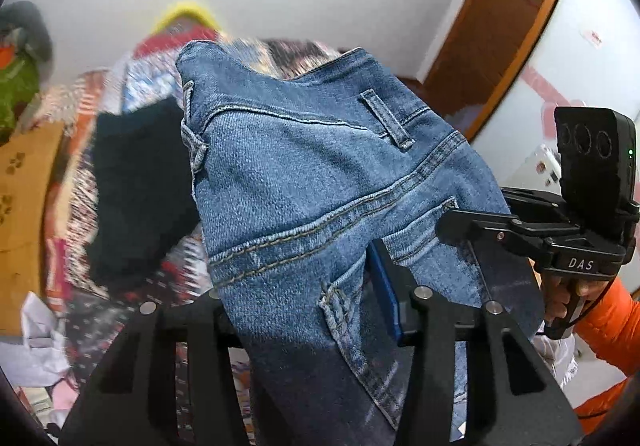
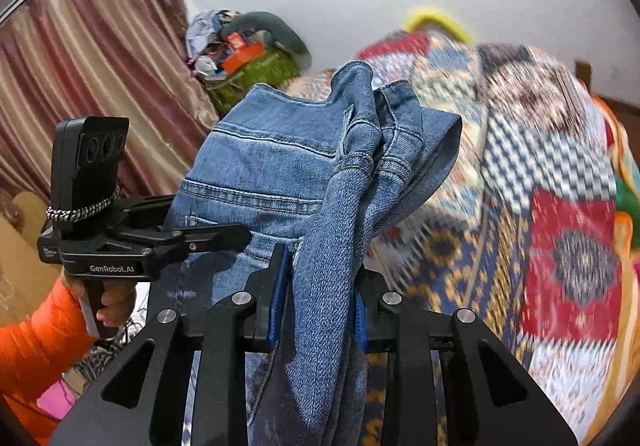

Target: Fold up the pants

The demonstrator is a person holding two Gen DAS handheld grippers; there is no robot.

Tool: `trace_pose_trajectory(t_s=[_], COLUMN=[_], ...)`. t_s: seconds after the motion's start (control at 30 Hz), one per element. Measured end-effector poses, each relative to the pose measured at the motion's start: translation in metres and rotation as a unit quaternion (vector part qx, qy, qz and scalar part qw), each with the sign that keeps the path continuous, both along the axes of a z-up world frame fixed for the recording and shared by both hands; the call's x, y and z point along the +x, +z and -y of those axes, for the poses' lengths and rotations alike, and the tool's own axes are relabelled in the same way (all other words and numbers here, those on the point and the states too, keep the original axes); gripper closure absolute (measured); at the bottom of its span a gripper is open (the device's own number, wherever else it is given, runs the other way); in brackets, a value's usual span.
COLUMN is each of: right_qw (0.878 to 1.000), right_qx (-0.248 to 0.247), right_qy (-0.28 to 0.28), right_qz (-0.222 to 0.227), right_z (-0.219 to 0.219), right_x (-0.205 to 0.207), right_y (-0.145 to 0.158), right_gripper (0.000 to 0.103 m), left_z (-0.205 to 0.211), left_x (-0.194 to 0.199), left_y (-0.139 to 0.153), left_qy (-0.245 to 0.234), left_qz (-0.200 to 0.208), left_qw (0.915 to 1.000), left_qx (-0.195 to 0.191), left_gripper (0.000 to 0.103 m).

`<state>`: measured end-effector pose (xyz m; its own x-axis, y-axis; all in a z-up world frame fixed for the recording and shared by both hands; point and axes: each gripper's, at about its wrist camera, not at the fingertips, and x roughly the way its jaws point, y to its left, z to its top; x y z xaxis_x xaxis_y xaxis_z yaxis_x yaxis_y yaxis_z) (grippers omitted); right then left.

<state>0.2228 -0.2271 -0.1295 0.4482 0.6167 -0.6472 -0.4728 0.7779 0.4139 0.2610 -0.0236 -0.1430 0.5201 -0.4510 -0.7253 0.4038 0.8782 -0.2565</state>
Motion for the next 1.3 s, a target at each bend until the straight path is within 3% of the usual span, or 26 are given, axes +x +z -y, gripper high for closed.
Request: trace_pose_trajectory(t_s=[0.3, 0.53, 0.93, 1.17, 1.3], right_qw=[0.998, 0.996, 0.998, 0.998, 0.996], right_qx=[0.010, 0.008, -0.005, -0.059, -0.081], right_qy=[0.037, 0.051, 0.041, 0.032, 0.031], right_qz=[0.058, 0.071, 0.037, 0.012, -0.011], right_z=[-0.056, -0.100, -0.149, -0.166, -0.167], right_x=[0.051, 0.109, 0.204, 0.250, 0.264], right_y=[0.032, 0.030, -0.024, -0.056, -0.075], right_gripper=[0.079, 0.079, 0.079, 0.079, 0.079], left_z=[-0.062, -0.099, -0.147, -0.153, -0.152], left_x=[0.032, 0.085, 0.198, 0.250, 0.272], left_y=[0.038, 0.029, -0.038, -0.089, -0.122], left_qy=[0.069, 0.118, 0.161, 0.180, 0.179], left_qz=[0.067, 0.084, 0.046, 0.003, -0.031], left_qw=[0.9953, 0.9892, 0.9859, 0.9837, 0.9833], left_qx=[0.008, 0.020, 0.012, -0.003, 0.006], left_gripper=[0.055, 0.056, 0.057, 0.056, 0.056])
